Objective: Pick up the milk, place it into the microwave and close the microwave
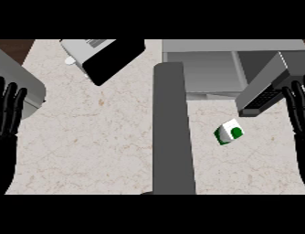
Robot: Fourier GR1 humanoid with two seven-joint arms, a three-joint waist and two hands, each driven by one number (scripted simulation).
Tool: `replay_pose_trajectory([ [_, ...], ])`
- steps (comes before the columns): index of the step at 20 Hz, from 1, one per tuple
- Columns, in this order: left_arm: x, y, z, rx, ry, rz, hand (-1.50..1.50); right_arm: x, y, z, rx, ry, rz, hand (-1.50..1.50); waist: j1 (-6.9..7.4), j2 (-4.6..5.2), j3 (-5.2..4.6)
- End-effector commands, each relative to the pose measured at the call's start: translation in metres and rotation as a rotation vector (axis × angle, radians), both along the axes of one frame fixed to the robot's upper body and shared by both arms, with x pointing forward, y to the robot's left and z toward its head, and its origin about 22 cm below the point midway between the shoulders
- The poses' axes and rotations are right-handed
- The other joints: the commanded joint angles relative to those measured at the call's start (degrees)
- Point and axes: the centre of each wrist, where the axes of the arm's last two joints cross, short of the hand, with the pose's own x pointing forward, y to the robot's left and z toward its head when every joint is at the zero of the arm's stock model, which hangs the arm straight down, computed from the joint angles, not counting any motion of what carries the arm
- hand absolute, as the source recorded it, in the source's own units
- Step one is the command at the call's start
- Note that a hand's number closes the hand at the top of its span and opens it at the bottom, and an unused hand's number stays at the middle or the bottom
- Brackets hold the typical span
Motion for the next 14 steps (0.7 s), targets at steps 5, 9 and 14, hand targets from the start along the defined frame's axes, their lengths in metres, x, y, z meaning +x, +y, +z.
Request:
replay_pose_trajectory([
  [5, 0.014, 0.025, 0.002, 0.011, -0.005, -0.118, -1.50, 0.005, -0.012, 0.003, -0.076, -0.035, 0.072, -1.50, 0.27, -1.03, -1.09],
  [9, -0.003, 0.016, -0.005, -0.196, 0.095, -0.246, -1.50, 0.008, -0.006, 0.010, -0.011, 0.002, 0.213, -1.50, 0.83, -1.15, -1.09],
  [14, -0.023, 0.050, -0.008, -0.206, 0.096, -0.248, -1.50, 0.005, -0.019, -0.017, 0.008, 0.015, 0.182, -1.50, 0.61, -1.08, -1.08],
])
